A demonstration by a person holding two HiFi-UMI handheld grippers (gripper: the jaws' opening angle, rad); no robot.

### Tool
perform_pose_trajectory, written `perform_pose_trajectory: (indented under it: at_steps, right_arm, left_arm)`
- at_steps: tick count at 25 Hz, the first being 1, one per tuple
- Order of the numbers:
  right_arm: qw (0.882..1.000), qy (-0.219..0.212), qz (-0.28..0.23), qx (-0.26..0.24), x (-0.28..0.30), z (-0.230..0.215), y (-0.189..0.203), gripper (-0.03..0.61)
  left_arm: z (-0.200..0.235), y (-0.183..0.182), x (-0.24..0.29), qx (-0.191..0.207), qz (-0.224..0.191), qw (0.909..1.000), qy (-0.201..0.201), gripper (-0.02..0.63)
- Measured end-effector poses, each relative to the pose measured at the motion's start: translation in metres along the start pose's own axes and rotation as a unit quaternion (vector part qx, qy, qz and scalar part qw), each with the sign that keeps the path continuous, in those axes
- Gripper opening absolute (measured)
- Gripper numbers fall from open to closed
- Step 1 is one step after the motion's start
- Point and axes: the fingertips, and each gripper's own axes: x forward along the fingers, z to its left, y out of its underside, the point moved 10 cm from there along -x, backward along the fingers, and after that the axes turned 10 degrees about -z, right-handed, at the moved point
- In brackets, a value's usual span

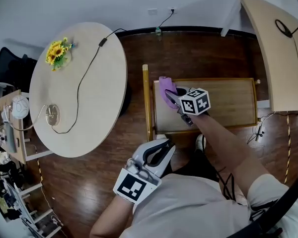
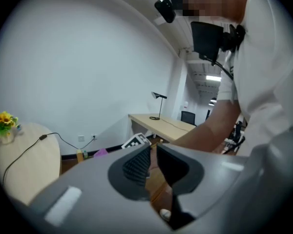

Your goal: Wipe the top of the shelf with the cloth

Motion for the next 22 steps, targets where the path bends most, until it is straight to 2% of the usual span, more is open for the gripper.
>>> perform_pose_trajectory:
  at_steps: [4, 10, 15, 22]
  right_arm:
    - [0.999, 0.015, 0.026, 0.015, 0.061, -0.013, 0.018, 0.054]
    - [0.998, 0.033, 0.054, 0.025, 0.093, -0.037, 0.035, 0.054]
    - [0.995, 0.068, 0.062, 0.030, 0.068, -0.070, 0.039, 0.054]
    - [0.990, 0.124, 0.066, 0.022, -0.010, -0.126, 0.030, 0.054]
  left_arm:
    - [0.029, 0.007, -0.013, 0.002, 0.012, 0.9999, 0.011, 0.055]
    - [0.059, 0.021, -0.021, -0.049, 0.021, 0.9986, 0.004, 0.055]
    - [0.063, 0.026, -0.006, -0.066, 0.024, 0.9970, 0.032, 0.055]
    - [0.053, 0.024, 0.030, -0.087, 0.027, 0.9947, 0.048, 0.055]
